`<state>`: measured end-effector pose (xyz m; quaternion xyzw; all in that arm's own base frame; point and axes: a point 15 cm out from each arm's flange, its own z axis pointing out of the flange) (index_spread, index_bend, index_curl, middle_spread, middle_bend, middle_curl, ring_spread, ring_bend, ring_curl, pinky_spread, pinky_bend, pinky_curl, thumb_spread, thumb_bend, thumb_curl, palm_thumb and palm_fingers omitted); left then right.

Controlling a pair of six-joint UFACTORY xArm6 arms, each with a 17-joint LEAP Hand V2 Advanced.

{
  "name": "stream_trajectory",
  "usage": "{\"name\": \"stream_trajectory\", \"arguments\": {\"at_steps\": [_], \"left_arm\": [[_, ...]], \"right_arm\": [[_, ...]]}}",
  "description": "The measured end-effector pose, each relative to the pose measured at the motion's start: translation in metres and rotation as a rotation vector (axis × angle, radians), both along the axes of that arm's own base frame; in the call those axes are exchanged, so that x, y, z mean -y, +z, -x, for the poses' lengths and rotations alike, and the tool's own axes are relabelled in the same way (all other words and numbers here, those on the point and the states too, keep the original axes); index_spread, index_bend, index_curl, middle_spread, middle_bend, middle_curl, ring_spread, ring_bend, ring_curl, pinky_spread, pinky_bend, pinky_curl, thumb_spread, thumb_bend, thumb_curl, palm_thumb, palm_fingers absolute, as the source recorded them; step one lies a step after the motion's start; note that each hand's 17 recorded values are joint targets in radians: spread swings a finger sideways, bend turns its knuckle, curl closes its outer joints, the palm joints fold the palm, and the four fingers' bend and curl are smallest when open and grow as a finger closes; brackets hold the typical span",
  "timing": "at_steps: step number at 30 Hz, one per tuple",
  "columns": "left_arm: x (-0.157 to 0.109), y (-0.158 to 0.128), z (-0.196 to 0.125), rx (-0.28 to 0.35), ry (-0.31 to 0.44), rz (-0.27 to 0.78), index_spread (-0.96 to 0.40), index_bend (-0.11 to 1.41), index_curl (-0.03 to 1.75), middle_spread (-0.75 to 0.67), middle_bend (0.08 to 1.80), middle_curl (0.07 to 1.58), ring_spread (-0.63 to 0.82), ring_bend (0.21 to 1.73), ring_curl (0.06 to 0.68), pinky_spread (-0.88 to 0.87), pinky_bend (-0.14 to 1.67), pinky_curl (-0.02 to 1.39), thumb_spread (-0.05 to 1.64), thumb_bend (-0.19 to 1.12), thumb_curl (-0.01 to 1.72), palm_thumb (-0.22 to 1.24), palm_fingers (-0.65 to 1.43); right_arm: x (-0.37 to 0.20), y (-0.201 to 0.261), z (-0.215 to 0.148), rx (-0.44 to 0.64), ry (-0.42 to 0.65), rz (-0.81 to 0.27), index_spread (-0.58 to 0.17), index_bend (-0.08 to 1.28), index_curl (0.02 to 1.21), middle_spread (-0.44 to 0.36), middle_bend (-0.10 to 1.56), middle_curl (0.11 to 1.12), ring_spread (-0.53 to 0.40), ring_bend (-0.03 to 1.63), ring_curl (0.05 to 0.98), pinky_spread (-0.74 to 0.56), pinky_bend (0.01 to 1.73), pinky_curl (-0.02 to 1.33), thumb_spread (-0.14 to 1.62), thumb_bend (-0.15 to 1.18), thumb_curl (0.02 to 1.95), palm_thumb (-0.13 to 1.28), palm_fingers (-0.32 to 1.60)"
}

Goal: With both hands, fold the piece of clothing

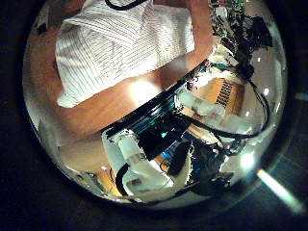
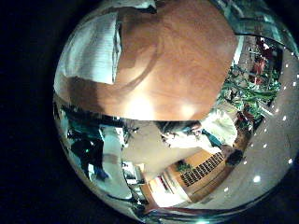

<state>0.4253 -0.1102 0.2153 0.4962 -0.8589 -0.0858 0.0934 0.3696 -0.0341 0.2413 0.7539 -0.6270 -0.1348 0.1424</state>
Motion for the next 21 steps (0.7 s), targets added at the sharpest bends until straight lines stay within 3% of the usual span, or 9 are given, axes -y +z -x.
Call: {"name": "stream_trajectory", "arguments": {"at_steps": [4, 14, 21], "left_arm": [[0.001, -0.01, 0.005, 0.04, 0.0, 0.014, -0.06, 0.1, 0.18, 0.42, 0.17, 0.3, 0.47, 0.67, 0.249, 0.55, 0.39, 0.36, 0.97, -0.06, 0.22, -0.07, -0.12], [-0.003, -0.034, 0.02, 0.003, 0.006, 0.001, -0.05, 0.11, 0.15, 0.41, 0.18, 0.28, 0.48, 0.64, 0.239, 0.55, 0.38, 0.34, 1.0, -0.06, 0.19, -0.07, -0.1], [-0.002, -0.037, 0.02, -0.002, 0.004, -0.001, -0.05, 0.11, 0.15, 0.4, 0.18, 0.27, 0.48, 0.63, 0.234, 0.55, 0.37, 0.33, 1.0, -0.06, 0.18, -0.07, -0.1]], "right_arm": [[-0.007, -0.025, 0.002, 0.041, 0.023, -0.002, -0.313, 0.14, 0.3, -0.018, 0.28, 0.39, 0.056, 0.55, 0.305, 0.36, 0.49, 0.32, 1.24, -0.03, 0.37, 0.6, 0.1], [-0.017, -0.063, 0.014, 0.028, 0.074, 0.007, -0.294, 0.16, 0.28, -0.004, 0.28, 0.38, 0.039, 0.55, 0.298, 0.34, 0.48, 0.31, 1.16, -0.04, 0.35, 0.52, 0.12], [-0.012, -0.09, 0.016, 0.012, 0.111, 0.058, -0.278, 0.16, 0.29, 0.009, 0.27, 0.38, 0.044, 0.53, 0.287, 0.32, 0.45, 0.3, 1.12, -0.03, 0.34, 0.47, 0.13]]}}
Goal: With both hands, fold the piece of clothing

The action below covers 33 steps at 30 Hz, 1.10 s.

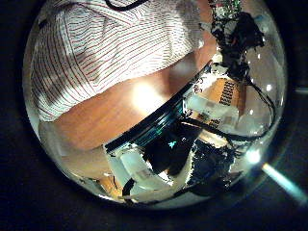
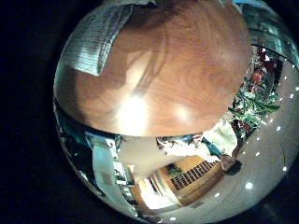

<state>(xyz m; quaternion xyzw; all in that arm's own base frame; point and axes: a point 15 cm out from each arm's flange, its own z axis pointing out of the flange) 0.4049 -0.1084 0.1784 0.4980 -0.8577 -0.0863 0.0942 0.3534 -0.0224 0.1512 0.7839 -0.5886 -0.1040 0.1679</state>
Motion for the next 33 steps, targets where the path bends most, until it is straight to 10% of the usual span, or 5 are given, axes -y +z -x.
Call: {"name": "stream_trajectory", "arguments": {"at_steps": [11, 17, 23, 33], "left_arm": [[-0.003, -0.003, -0.001, -0.01, 0.008, -0.005, -0.05, 0.13, 0.16, 0.39, 0.19, 0.28, 0.48, 0.62, 0.23, 0.55, 0.36, 0.32, 1.02, -0.05, 0.17, -0.06, -0.07], [-0.003, -0.007, 0.004, -0.029, 0.01, -0.015, -0.05, 0.14, 0.18, 0.35, 0.2, 0.29, 0.46, 0.64, 0.233, 0.54, 0.34, 0.32, 1.02, -0.05, 0.18, -0.06, -0.02], [-0.008, -0.01, 0.01, -0.077, 0.016, -0.044, -0.04, 0.15, 0.21, 0.32, 0.2, 0.31, 0.45, 0.64, 0.23, 0.54, 0.34, 0.32, 1.02, -0.05, 0.18, -0.06, -0.01], [-0.003, -0.022, 0.017, -0.112, 0.015, -0.059, -0.04, 0.15, 0.23, 0.33, 0.19, 0.32, 0.45, 0.65, 0.232, 0.54, 0.35, 0.32, 1.04, -0.05, 0.17, -0.06, -0.02]], "right_arm": [[0.006, -0.028, 0.002, -0.057, 0.002, 0.062, -0.264, 0.17, 0.3, -0.038, 0.32, 0.39, -0.044, 0.6, 0.288, 0.24, 0.42, 0.27, 1.09, -0.01, 0.36, 0.57, 0.4], [0.009, -0.032, -0.018, 0.018, -0.014, 0.067, -0.334, 0.14, 0.28, -0.163, 0.47, 0.47, -0.235, 0.88, 0.374, -0.21, 0.79, 0.34, 1.1, 0.0, 0.38, 0.66, 1.03], [0.024, -0.028, -0.02, 0.032, -0.017, 0.093, -0.42, 0.46, 0.44, -0.232, 0.75, 0.62, -0.254, 1.04, 0.484, -0.35, 1.0, 0.46, 1.08, 0.01, 0.41, 0.81, 1.31], [0.077, -0.01, -0.018, 0.067, -0.077, 0.142, -0.406, 0.88, 0.72, -0.225, 1.07, 0.8, -0.238, 1.28, 0.615, -0.27, 1.27, 0.63, 1.13, 0.02, 0.48, 0.97, 1.12]]}}
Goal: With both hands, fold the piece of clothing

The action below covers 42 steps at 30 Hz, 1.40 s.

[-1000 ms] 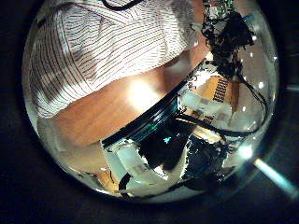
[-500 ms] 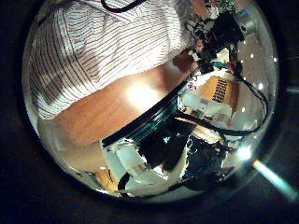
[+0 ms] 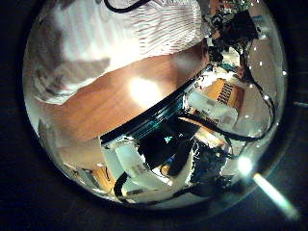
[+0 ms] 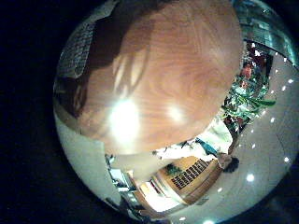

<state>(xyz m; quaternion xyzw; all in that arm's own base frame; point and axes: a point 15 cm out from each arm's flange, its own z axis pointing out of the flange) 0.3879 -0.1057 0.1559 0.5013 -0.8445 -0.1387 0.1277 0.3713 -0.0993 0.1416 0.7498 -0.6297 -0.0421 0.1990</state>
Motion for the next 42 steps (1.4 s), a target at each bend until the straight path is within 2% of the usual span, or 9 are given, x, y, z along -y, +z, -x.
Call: {"name": "stream_trajectory", "arguments": {"at_steps": [7, 15, 19, 25, 32, 37, 42], "left_arm": [[0.012, 0.0, 0.002, 0.003, -0.006, 0.013, -0.04, 0.15, 0.24, 0.33, 0.19, 0.31, 0.45, 0.65, 0.229, 0.54, 0.35, 0.32, 1.04, -0.05, 0.17, -0.06, -0.02], [0.009, 0.026, 0.001, 0.032, 0.013, 0.039, -0.03, 0.15, 0.25, 0.34, 0.19, 0.31, 0.45, 0.66, 0.229, 0.54, 0.36, 0.32, 1.05, -0.05, 0.16, -0.06, -0.02], [-0.014, 0.035, -0.003, 0.049, 0.058, 0.049, -0.03, 0.15, 0.25, 0.34, 0.19, 0.32, 0.45, 0.66, 0.229, 0.54, 0.35, 0.32, 1.06, -0.05, 0.16, -0.06, -0.02], [-0.046, 0.036, 0.01, 0.039, 0.111, 0.052, -0.03, 0.15, 0.25, 0.34, 0.19, 0.32, 0.44, 0.67, 0.228, 0.54, 0.36, 0.32, 1.06, -0.05, 0.16, -0.06, -0.02], [-0.089, 0.031, 0.027, 0.019, 0.189, 0.059, -0.02, 0.15, 0.26, 0.34, 0.19, 0.32, 0.44, 0.67, 0.228, 0.54, 0.35, 0.32, 1.07, -0.05, 0.16, -0.06, -0.01], [-0.114, 0.031, 0.041, 0.022, 0.232, 0.068, -0.01, 0.15, 0.26, 0.34, 0.19, 0.32, 0.44, 0.67, 0.228, 0.54, 0.35, 0.32, 1.09, -0.05, 0.16, -0.05, -0.01], [-0.138, 0.027, 0.054, 0.024, 0.277, 0.079, 0.0, 0.15, 0.26, 0.34, 0.2, 0.32, 0.45, 0.67, 0.226, 0.54, 0.35, 0.32, 1.11, -0.04, 0.16, -0.05, -0.01]], "right_arm": [[0.023, 0.022, 0.0, 0.054, -0.039, 0.01, -0.388, 0.94, 0.83, -0.21, 1.13, 0.86, -0.223, 1.35, 0.663, -0.24, 1.31, 0.7, 1.18, -0.01, 0.5, 0.99, 1.05], [0.013, 0.071, -0.013, 0.176, 0.005, 0.023, -0.374, 0.95, 0.9, -0.205, 1.17, 0.91, -0.219, 1.38, 0.698, -0.22, 1.32, 0.77, 1.23, -0.01, 0.51, 0.97, 0.98], [-0.024, 0.103, -0.023, 0.246, 0.112, 0.023, -0.372, 0.96, 0.93, -0.205, 1.18, 0.93, -0.221, 1.39, 0.711, -0.21, 1.33, 0.8, 1.24, -0.01, 0.51, 0.97, 0.95], [-0.081, 0.148, -0.034, 0.335, 0.319, 0.083, -0.371, 0.96, 0.96, -0.203, 1.18, 0.95, -0.224, 1.4, 0.721, -0.22, 1.33, 0.83, 1.24, -0.01, 0.52, 0.96, 0.94], [-0.173, 0.174, -0.041, 0.405, 0.583, 0.129, -0.37, 0.95, 0.99, -0.2, 1.18, 0.95, -0.232, 1.4, 0.724, -0.22, 1.32, 0.85, 1.23, -0.01, 0.52, 0.95, 0.96], [-0.239, 0.168, -0.035, 0.425, 0.74, 0.152, -0.373, 0.93, 1.0, -0.202, 1.16, 0.96, -0.233, 1.39, 0.722, -0.23, 1.3, 0.85, 1.23, -0.02, 0.52, 0.92, 0.97], [-0.271, 0.149, -0.043, 0.4, 0.782, 0.138, -0.376, 0.91, 1.01, -0.208, 1.15, 0.96, -0.231, 1.38, 0.719, -0.23, 1.29, 0.85, 1.23, -0.03, 0.51, 0.87, 0.98]]}}
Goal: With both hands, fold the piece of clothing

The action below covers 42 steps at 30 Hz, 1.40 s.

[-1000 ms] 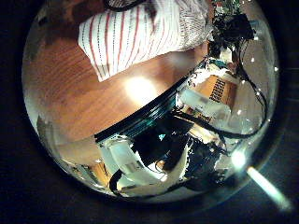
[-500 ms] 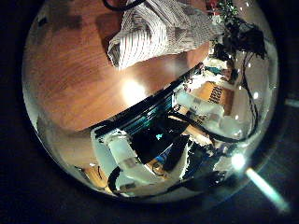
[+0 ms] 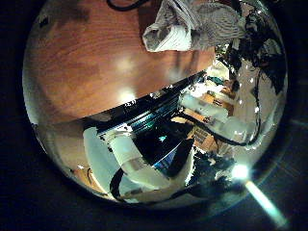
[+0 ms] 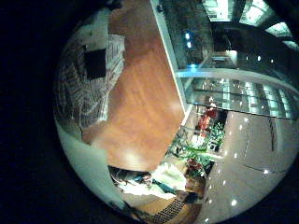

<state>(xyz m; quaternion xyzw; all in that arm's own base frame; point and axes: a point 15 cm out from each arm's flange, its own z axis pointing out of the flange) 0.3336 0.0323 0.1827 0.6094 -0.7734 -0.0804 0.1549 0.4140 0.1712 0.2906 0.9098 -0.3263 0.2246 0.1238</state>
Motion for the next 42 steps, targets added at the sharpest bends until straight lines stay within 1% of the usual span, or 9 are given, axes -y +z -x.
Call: {"name": "stream_trajectory", "arguments": {"at_steps": [7, 9, 10, 12, 15, 22, 31, 36, 42], "left_arm": [[-0.013, -0.004, 0.016, -0.011, 0.023, 0.002, 0.0, 0.15, 0.27, 0.34, 0.2, 0.33, 0.45, 0.67, 0.222, 0.54, 0.35, 0.32, 1.13, -0.04, 0.16, -0.05, 0.0], [-0.015, -0.004, 0.019, -0.008, 0.028, 0.002, 0.0, 0.15, 0.27, 0.34, 0.2, 0.33, 0.45, 0.67, 0.221, 0.54, 0.35, 0.31, 1.14, -0.04, 0.16, -0.05, 0.0], [-0.015, -0.003, 0.019, -0.008, 0.029, 0.002, 0.0, 0.15, 0.27, 0.34, 0.2, 0.33, 0.45, 0.67, 0.221, 0.54, 0.34, 0.31, 1.14, -0.04, 0.16, -0.04, 0.0], [-0.015, -0.002, 0.018, -0.005, 0.031, 0.001, 0.0, 0.15, 0.27, 0.34, 0.2, 0.33, 0.45, 0.67, 0.22, 0.54, 0.34, 0.31, 1.14, -0.04, 0.16, -0.04, 0.0], [-0.014, 0.0, 0.017, -0.001, 0.032, 0.002, 0.0, 0.15, 0.27, 0.33, 0.2, 0.33, 0.45, 0.67, 0.219, 0.54, 0.34, 0.31, 1.14, -0.04, 0.16, -0.04, 0.0], [-0.002, 0.007, 0.015, 0.007, 0.019, -0.006, 0.0, 0.15, 0.27, 0.33, 0.2, 0.33, 0.45, 0.67, 0.218, 0.54, 0.34, 0.31, 1.13, -0.04, 0.17, -0.05, 0.01], [0.035, 0.041, 0.012, 0.039, 0.002, -0.029, -0.01, 0.15, 0.28, 0.32, 0.2, 0.34, 0.45, 0.67, 0.217, 0.54, 0.34, 0.32, 1.11, -0.05, 0.17, -0.05, 0.01], [0.058, 0.06, 0.013, 0.067, 0.009, -0.055, -0.01, 0.15, 0.28, 0.32, 0.2, 0.34, 0.45, 0.66, 0.215, 0.54, 0.35, 0.32, 1.1, -0.05, 0.17, -0.05, 0.02], [0.072, 0.074, 0.021, 0.043, 0.013, -0.084, -0.01, 0.16, 0.28, 0.31, 0.19, 0.34, 0.45, 0.66, 0.212, 0.54, 0.35, 0.32, 1.09, -0.05, 0.17, -0.05, 0.02]], "right_arm": [[-0.03, -0.037, 0.004, -0.095, -0.021, -0.1, -0.412, 0.67, 0.94, -0.242, 1.03, 0.87, -0.263, 1.29, 0.65, -0.38, 1.18, 0.75, 1.23, -0.04, 0.41, 0.67, 0.93], [-0.039, -0.041, 0.001, -0.103, -0.038, -0.171, -0.451, 0.46, 0.89, -0.291, 0.93, 0.82, -0.318, 1.27, 0.619, -0.48, 1.22, 0.71, 1.23, -0.03, 0.38, 0.64, 0.78], [-0.041, -0.043, -0.001, -0.107, -0.051, -0.207, -0.473, 0.34, 0.84, -0.318, 0.86, 0.8, -0.35, 1.26, 0.607, -0.51, 1.25, 0.7, 1.23, -0.03, 0.37, 0.62, 0.63], [-0.036, -0.045, -0.005, -0.134, -0.068, -0.259, -0.499, 0.2, 0.77, -0.379, 0.65, 0.71, -0.393, 1.15, 0.581, -0.45, 1.26, 0.72, 1.21, -0.04, 0.36, 0.57, 0.11], [-0.034, -0.048, -0.003, -0.19, -0.067, -0.329, -0.53, 0.09, 0.6, -0.413, 0.45, 0.58, -0.337, 0.98, 0.478, -0.3, 1.19, 0.68, 1.18, -0.05, 0.34, 0.51, -0.15], [-0.024, -0.009, -0.007, -0.203, -0.089, -0.546, -0.529, 0.09, 0.38, -0.339, 0.25, 0.45, -0.202, 0.81, 0.366, 0.01, 1.09, 0.58, 1.11, -0.04, 0.29, 0.33, -0.13], [0.048, 0.036, 0.002, -0.233, -0.25, -0.747, -0.472, 0.17, 0.31, -0.27, 0.27, 0.42, -0.171, 0.75, 0.318, 0.14, 0.96, 0.49, 1.12, -0.01, 0.28, 0.3, 0.03], [0.071, 0.057, 0.014, -0.283, -0.3, -0.745, -0.474, 0.26, 0.35, -0.25, 0.32, 0.42, -0.159, 0.7, 0.29, 0.18, 0.8, 0.43, 1.19, 0.02, 0.3, 0.43, 0.17], [0.102, 0.049, 0.044, -0.378, -0.393, -0.606, -0.435, 0.24, 0.37, -0.154, 0.3, 0.4, -0.027, 0.62, 0.267, 0.31, 0.64, 0.35, 1.25, -0.01, 0.3, 0.47, 0.12]]}}
